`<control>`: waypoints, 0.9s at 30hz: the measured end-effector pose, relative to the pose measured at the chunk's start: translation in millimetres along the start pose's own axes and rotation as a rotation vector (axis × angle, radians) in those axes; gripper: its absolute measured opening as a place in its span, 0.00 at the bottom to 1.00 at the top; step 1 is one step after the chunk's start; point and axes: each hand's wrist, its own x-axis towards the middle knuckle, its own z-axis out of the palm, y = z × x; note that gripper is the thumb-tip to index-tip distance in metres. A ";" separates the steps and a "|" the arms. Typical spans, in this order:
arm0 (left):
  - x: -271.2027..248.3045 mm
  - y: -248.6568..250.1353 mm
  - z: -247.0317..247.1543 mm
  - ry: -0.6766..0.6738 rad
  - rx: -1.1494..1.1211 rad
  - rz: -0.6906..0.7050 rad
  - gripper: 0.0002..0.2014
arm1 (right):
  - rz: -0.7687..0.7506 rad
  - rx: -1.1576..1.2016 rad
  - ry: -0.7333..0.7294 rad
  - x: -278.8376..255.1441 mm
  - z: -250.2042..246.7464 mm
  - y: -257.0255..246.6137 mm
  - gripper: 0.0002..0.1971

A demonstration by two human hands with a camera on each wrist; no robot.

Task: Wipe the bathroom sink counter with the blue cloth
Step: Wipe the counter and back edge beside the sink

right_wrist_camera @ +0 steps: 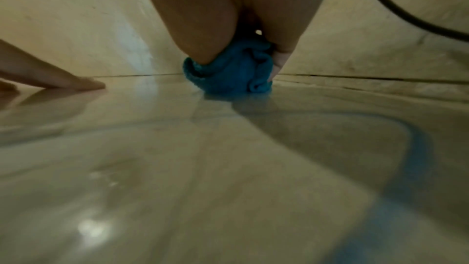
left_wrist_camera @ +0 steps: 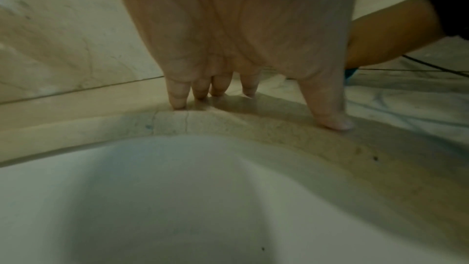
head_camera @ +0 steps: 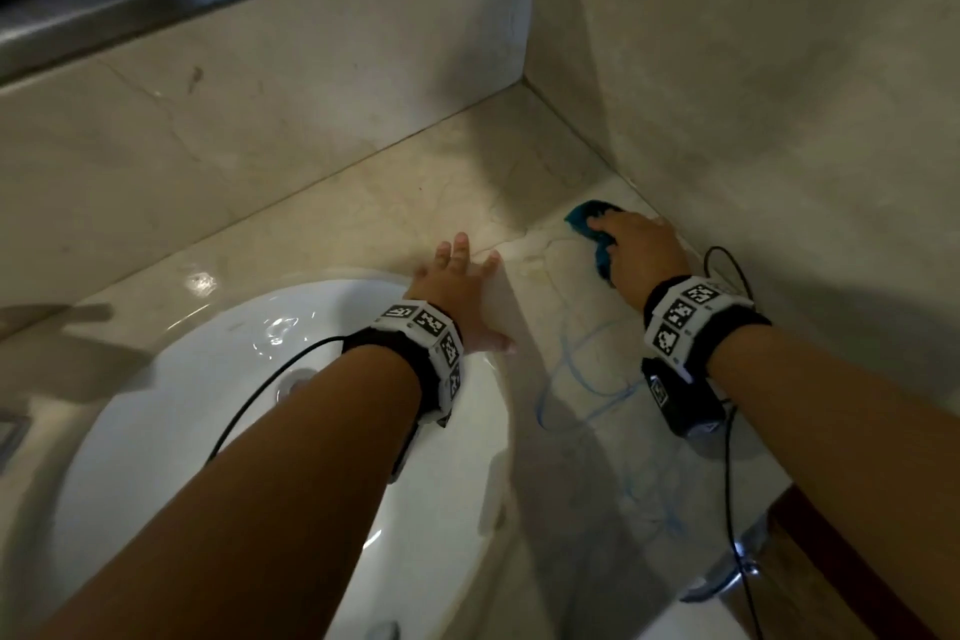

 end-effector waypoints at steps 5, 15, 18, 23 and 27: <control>-4.4 5.5 2.7 -0.004 0.020 -0.016 0.65 | -0.162 0.025 -0.087 -39.3 14.3 -38.3 0.23; -4.3 7.2 4.4 -0.014 0.038 -0.039 0.70 | -0.017 0.104 0.008 -14.9 3.8 -1.9 0.23; -4.3 7.4 5.0 -0.004 0.025 -0.045 0.70 | -0.012 0.042 -0.015 -19.4 3.1 -3.4 0.24; -4.9 8.7 4.5 -0.011 0.025 -0.055 0.70 | -0.217 -0.054 -0.101 -54.7 15.3 -48.1 0.24; -6.7 9.1 4.1 -0.019 0.009 -0.060 0.69 | -0.320 -0.125 -0.155 -54.1 24.3 -42.7 0.23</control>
